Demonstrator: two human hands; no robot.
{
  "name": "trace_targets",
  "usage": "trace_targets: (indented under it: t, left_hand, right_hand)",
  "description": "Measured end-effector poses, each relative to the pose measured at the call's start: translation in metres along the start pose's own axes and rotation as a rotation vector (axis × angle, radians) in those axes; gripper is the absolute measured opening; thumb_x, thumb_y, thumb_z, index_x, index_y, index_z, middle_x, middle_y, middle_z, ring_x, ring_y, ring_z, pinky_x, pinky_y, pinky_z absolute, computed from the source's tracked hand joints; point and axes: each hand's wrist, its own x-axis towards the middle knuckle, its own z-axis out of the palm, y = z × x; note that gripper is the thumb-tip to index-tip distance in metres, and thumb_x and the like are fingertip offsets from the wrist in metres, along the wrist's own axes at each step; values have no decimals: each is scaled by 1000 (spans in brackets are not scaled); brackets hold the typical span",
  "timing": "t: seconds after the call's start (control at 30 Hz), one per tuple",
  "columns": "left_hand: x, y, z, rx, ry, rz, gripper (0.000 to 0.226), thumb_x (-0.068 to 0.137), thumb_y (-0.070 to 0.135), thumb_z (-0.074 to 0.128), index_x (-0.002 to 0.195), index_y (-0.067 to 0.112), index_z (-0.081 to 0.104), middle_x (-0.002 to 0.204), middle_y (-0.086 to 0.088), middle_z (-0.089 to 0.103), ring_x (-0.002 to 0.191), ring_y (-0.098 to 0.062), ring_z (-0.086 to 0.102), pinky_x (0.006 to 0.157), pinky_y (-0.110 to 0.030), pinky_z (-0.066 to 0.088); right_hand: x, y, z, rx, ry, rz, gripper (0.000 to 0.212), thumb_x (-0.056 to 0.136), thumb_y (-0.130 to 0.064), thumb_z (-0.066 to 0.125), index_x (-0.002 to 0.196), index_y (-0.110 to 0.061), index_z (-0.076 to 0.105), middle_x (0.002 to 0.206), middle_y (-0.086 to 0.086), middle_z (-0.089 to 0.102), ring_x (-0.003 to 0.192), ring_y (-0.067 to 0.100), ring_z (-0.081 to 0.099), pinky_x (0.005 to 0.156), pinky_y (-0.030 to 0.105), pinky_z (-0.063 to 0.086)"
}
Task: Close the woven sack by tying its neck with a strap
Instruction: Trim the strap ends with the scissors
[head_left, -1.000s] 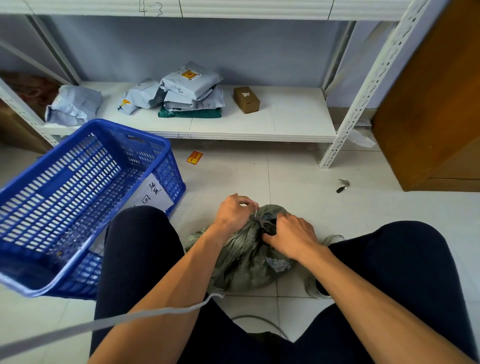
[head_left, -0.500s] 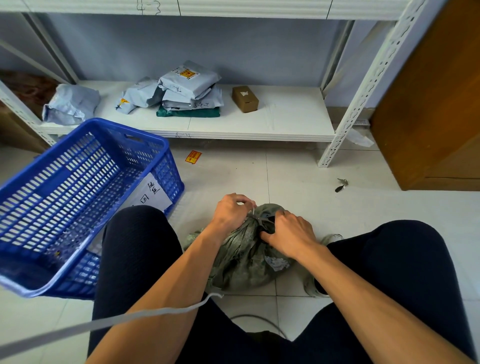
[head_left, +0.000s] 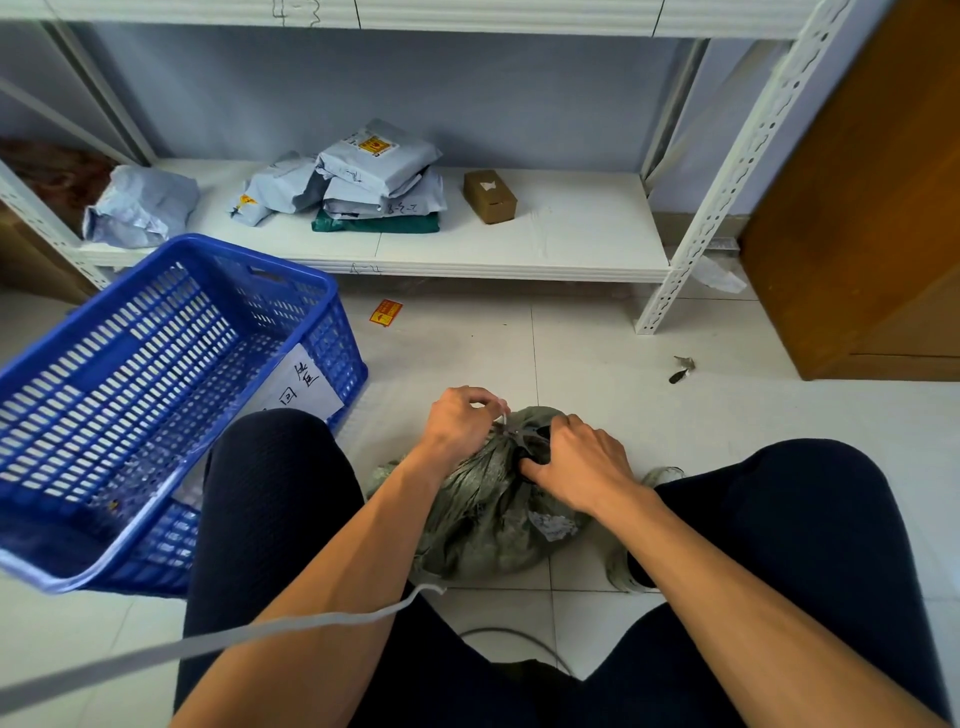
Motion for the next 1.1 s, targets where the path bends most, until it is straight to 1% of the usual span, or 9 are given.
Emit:
trace_targets:
  t: [0.07, 0.27, 0.53, 0.73, 0.8, 0.87, 0.93, 1.03, 1.1]
  left_hand:
    - [0, 1, 0, 16, -3, 9, 21, 95, 27, 64, 79, 26, 78, 106, 12, 69, 87, -5, 61, 78, -42, 62]
    - [3, -2, 2, 49, 6, 44, 20, 92, 32, 67, 78, 27, 79, 112, 8, 69, 105, -18, 61, 88, -44, 59]
    - [1, -1, 1, 45, -9, 43, 19, 94, 29, 66, 83, 23, 80, 102, 12, 69, 102, -16, 62, 92, -45, 57]
    - [3, -1, -1, 92, 35, 67, 19, 92, 33, 68, 77, 31, 78, 124, 2, 67, 106, -31, 66, 88, -44, 58]
    - [2, 1, -1, 128, 44, 65, 19, 92, 34, 69, 75, 34, 77, 145, -3, 54, 120, -28, 61, 95, -46, 55]
    - [1, 3, 0, 208, 59, 78, 14, 92, 34, 68, 84, 33, 79, 153, -10, 45, 136, -27, 48, 109, -42, 44]
    - [1, 2, 1, 255, 91, 100, 13, 92, 37, 68, 85, 35, 78, 151, -11, 48, 138, -26, 46, 112, -40, 40]
    - [3, -2, 3, 239, 129, 154, 24, 87, 44, 71, 64, 48, 65, 126, -8, 66, 116, -25, 62, 99, -41, 50]
    - [4, -3, 4, 236, 136, 146, 26, 85, 45, 73, 61, 49, 62, 118, -4, 68, 109, -23, 64, 95, -41, 53]
  right_hand:
    - [0, 0, -1, -7, 5, 1, 72, 90, -58, 59, 136, -4, 48, 130, 13, 58, 113, 33, 59, 86, 39, 48]
    - [2, 2, 0, -3, -2, -4, 70, 89, -60, 59, 132, -6, 50, 126, 11, 59, 109, 31, 61, 82, 39, 49]
    - [1, 2, 0, -9, 5, -25, 66, 92, -57, 57, 133, -6, 50, 126, 12, 60, 110, 32, 61, 84, 40, 49]
    - [2, 3, -2, -47, 4, -59, 50, 94, -53, 59, 117, -9, 58, 106, 11, 68, 96, 31, 65, 71, 36, 46]
    - [2, 2, -3, -59, 3, -63, 48, 94, -52, 59, 111, -8, 60, 103, 12, 69, 93, 31, 65, 72, 37, 49]
    - [1, 0, -3, -68, -4, -62, 45, 94, -50, 60, 104, -7, 63, 99, 12, 69, 89, 31, 65, 73, 37, 51]
    - [1, -1, -3, -70, -7, -61, 43, 94, -49, 61, 98, -7, 64, 97, 11, 69, 85, 29, 64, 74, 37, 53]
    - [2, -2, -3, -67, -10, -58, 38, 95, -47, 62, 87, -10, 60, 96, 11, 68, 77, 26, 55, 72, 36, 49]
    - [3, -2, -4, -57, -11, -58, 37, 95, -46, 62, 89, -10, 62, 96, 12, 67, 77, 26, 52, 71, 36, 48]
